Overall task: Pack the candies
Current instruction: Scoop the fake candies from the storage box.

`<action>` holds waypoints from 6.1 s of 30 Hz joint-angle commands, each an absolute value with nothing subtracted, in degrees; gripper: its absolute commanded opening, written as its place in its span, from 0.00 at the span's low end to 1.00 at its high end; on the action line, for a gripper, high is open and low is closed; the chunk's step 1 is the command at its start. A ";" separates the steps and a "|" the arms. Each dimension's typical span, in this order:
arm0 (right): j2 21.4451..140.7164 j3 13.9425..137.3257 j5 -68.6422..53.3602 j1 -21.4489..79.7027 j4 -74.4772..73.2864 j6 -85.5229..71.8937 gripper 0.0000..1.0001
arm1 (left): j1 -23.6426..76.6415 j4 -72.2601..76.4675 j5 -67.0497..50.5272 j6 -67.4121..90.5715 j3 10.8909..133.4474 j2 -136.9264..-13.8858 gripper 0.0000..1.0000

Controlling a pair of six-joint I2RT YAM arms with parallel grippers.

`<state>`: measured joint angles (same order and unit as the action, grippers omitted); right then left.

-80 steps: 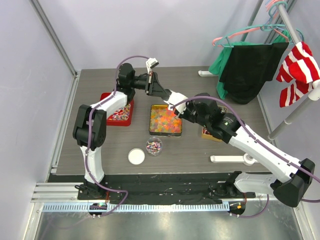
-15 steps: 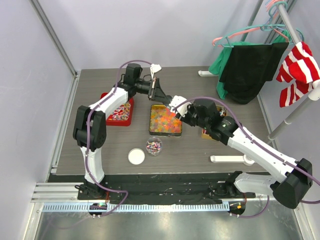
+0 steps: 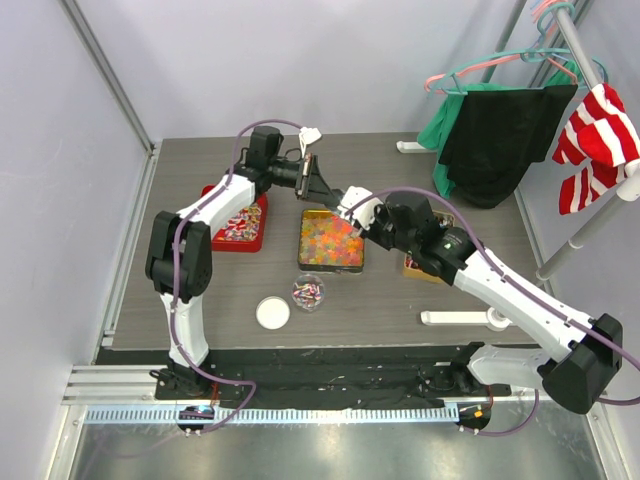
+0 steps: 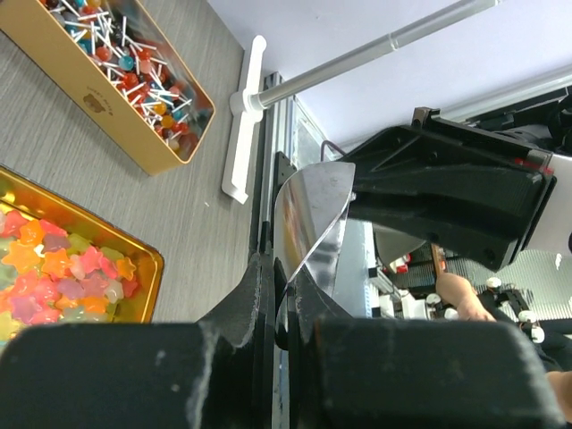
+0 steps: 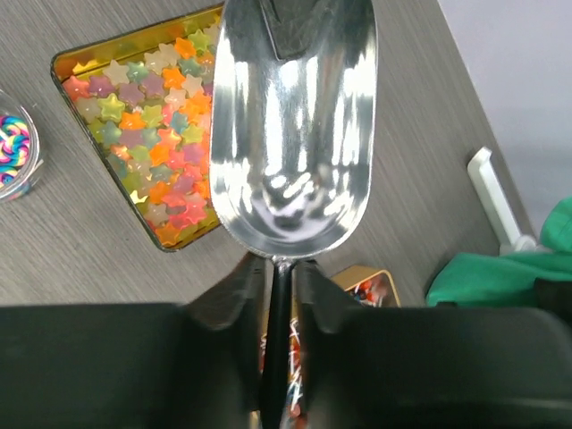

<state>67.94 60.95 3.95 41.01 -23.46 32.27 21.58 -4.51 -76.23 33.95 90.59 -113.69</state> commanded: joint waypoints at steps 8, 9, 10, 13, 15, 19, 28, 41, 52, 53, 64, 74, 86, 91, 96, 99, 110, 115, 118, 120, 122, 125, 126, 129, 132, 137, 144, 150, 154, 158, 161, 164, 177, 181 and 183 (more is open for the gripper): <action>68.29 63.81 1.32 41.31 -18.37 31.38 0.01 | 22.33 -11.32 -74.55 26.91 93.42 -113.46 0.45; 68.20 63.55 1.49 41.31 -18.37 31.64 0.01 | 21.98 -14.38 -74.10 24.28 94.21 -113.81 0.61; 68.12 63.37 1.67 41.40 -18.46 31.64 0.01 | 21.71 -16.24 -73.13 23.21 95.00 -114.17 0.68; 67.50 62.58 1.93 41.40 -18.98 31.90 0.01 | 20.04 -21.26 -69.36 19.08 97.55 -115.22 0.87; 66.97 62.05 2.46 41.40 -19.42 32.25 0.01 | 18.11 -22.76 -65.84 18.02 98.61 -115.66 0.95; 66.01 60.65 5.61 41.31 -19.95 33.92 0.01 | 14.51 -26.35 -57.15 14.96 100.19 -116.54 0.97; 65.83 60.73 8.44 41.05 -23.29 37.00 0.01 | 17.22 -36.38 -25.77 1.41 100.29 -117.95 1.00; 65.74 65.13 8.97 40.87 -25.84 37.18 0.01 | 21.18 -38.23 -14.07 1.06 96.33 -117.69 0.91; 65.13 65.30 8.44 40.87 -26.10 37.09 0.01 | 23.99 -41.66 -5.28 3.43 96.33 -119.18 0.61; 65.21 65.13 8.44 40.96 -26.10 37.18 0.01 | 24.17 -42.01 -5.19 3.69 96.42 -119.44 0.58; 64.69 64.95 8.44 40.96 -26.10 37.35 0.01 | 26.63 -44.82 -3.87 4.22 98.88 -122.43 0.39; 65.74 65.13 8.00 40.87 -25.84 37.44 0.01 | 26.89 -44.21 1.84 3.69 101.07 -125.06 0.13; 70.04 65.65 7.91 40.96 -25.31 37.88 0.01 | 26.46 -45.88 11.25 3.43 116.54 -134.55 0.00; 73.47 66.88 7.56 41.31 -26.02 38.49 0.01 | 26.19 -45.36 12.39 3.87 119.00 -135.88 0.00; 81.11 70.39 10.54 41.31 -26.45 39.02 0.01 | 26.02 -40.97 12.83 3.87 116.82 -133.34 0.00; 86.73 74.43 10.98 41.40 -30.13 40.43 0.01 | 26.02 -36.66 13.09 4.39 113.31 -130.79 0.00; 98.25 90.60 17.04 42.10 -44.63 45.70 0.01 | 25.14 -17.24 13.80 5.71 96.44 -115.14 0.00; 101.69 95.54 23.01 44.03 -50.53 48.69 0.01 | 25.14 -14.33 13.88 7.73 94.74 -113.73 0.00; 103.62 96.94 25.39 44.99 -53.16 49.65 0.01 | 25.14 -14.85 13.71 7.21 95.01 -113.99 0.00; 105.72 97.73 26.97 45.44 -54.22 50.01 0.01 | 25.14 -15.73 13.36 6.94 95.62 -114.08 0.00; 106.78 97.73 31.01 46.14 -53.97 51.41 0.01 | 25.14 -14.60 13.36 7.12 94.58 -113.30 0.00; 109.24 98.96 35.92 47.11 -53.79 53.17 0.01 | 25.14 -15.90 12.48 7.03 95.71 -113.20 0.00; 110.21 100.01 37.34 47.37 -53.79 53.78 0.01 | 25.14 -16.26 11.96 7.12 96.06 -113.73 0.00; 112.23 100.64 42.09 49.13 -51.78 57.12 0.01 | 25.22 -16.70 10.90 7.47 96.24 -113.99 0.00; 114.16 100.89 46.31 50.45 -49.75 59.94 0.01 | 25.31 -17.05 10.46 7.56 96.42 -114.26 0.00; 119.08 102.74 49.65 51.33 -49.83 62.84 0.01 | 25.84 -17.40 9.85 7.12 96.50 -114.61 0.00; 123.30 103.27 48.61 53.61 -50.10 65.65 0.01 | 26.19 -17.67 8.79 7.12 96.59 -114.35 0.00; 123.84 106.35 39.30 53.79 -55.97 62.58 0.01 | 26.19 -17.75 8.96 6.94 95.98 -114.08 0.00; 122.00 104.16 33.77 53.70 -57.04 62.31 0.01 | 26.19 -18.02 8.96 6.86 96.06 -114.17 0.00; 120.68 101.78 29.45 53.44 -58.18 62.31 0.01 | 26.19 -18.46 8.79 7.29 96.33 -114.35 0.00; 120.93 100.99 26.99 53.35 -58.01 60.48 0.01 | 26.19 -18.63 8.61 7.47 96.33 -114.35 0.00; 122.25 100.72 26.28 53.35 -55.47 57.32 0.01 | 26.19 -18.81 8.61 7.91 96.33 -114.26 0.00; 124.19 99.59 27.78 53.44 -43.69 41.93 0.01 | 26.19 -21.53 10.46 10.19 96.68 -114.96 0.00; 124.71 97.65 28.91 53.70 -40.96 40.09 0.01 | 26.19 -22.85 10.72 10.81 97.47 -115.49 0.00; 125.24 96.95 29.44 53.88 -39.38 39.29 0.01 | 26.19 -23.03 10.90 10.90 97.47 -115.66 0.00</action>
<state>121.95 99.22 31.31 53.52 -43.09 42.78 25.32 -23.62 11.60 8.73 94.19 -117.38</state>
